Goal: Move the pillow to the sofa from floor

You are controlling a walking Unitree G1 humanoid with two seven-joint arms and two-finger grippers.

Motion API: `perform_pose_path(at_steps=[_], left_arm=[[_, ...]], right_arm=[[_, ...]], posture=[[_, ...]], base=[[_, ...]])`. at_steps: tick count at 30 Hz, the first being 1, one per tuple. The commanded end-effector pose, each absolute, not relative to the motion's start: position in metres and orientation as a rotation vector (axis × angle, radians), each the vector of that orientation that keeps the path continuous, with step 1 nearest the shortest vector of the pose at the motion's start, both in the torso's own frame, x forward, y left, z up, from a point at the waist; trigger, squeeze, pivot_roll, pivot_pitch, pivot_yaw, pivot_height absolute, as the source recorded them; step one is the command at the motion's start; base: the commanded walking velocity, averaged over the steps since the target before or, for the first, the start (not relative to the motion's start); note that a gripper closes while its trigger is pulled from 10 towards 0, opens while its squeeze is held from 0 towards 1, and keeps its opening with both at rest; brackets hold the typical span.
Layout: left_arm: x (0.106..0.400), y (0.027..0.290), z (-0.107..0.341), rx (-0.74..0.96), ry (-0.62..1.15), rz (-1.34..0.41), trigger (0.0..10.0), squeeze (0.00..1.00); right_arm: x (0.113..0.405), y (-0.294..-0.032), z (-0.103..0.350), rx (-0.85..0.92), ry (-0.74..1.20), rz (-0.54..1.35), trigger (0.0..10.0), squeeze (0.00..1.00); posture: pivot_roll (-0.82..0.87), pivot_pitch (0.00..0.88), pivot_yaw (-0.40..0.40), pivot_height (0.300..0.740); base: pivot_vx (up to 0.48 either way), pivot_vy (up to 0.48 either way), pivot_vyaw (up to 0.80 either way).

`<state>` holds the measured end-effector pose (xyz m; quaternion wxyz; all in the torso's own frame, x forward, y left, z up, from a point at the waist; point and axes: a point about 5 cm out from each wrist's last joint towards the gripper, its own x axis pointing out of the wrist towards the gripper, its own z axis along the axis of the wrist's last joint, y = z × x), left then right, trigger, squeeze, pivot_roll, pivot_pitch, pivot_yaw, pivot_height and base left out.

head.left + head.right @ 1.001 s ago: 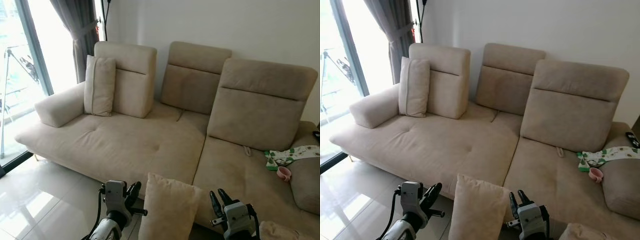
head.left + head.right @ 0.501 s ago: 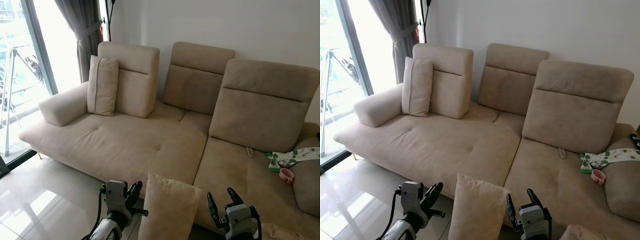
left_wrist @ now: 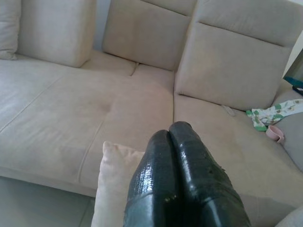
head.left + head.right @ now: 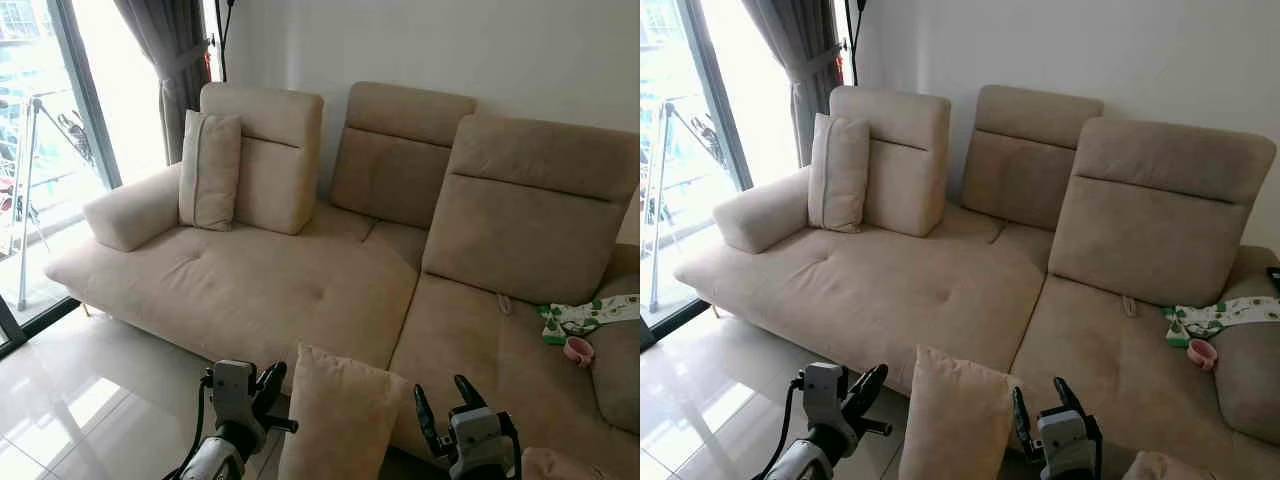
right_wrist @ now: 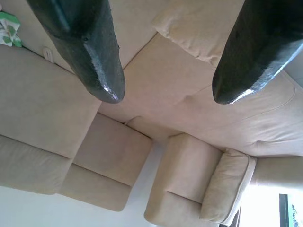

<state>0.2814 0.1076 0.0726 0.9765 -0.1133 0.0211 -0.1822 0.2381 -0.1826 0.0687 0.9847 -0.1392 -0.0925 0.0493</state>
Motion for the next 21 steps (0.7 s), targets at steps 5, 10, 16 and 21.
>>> perform_pose_path(at_steps=[5,10,16,21], left_arm=[[0.2800,0.1080,0.0748,-0.224,0.023,-0.378,10.0,0.00],[0.2808,0.1074,0.0752,-0.223,0.022,-0.382,10.0,0.00],[0.2812,0.1066,0.0748,-0.222,0.024,-0.385,10.0,0.00],[0.2813,0.1066,0.0746,-0.220,0.025,-0.389,10.0,0.00]], right_arm=[[0.2379,-0.1809,0.0633,-0.284,-0.161,0.104,10.0,0.00],[0.2386,-0.1805,0.0631,-0.285,-0.160,0.103,10.0,0.00],[0.2397,-0.1803,0.0627,-0.282,-0.160,0.100,10.0,0.00],[0.2402,-0.1795,0.0621,-0.278,-0.160,0.100,10.0,0.00]], posture=[[0.03,0.000,0.002,0.740],[0.03,0.000,0.002,0.740],[0.03,0.000,0.003,0.740],[0.03,0.000,0.005,0.740]], base=[[0.299,0.000,0.00],[0.300,0.000,0.00],[0.296,0.000,0.00],[0.275,0.000,0.00]])
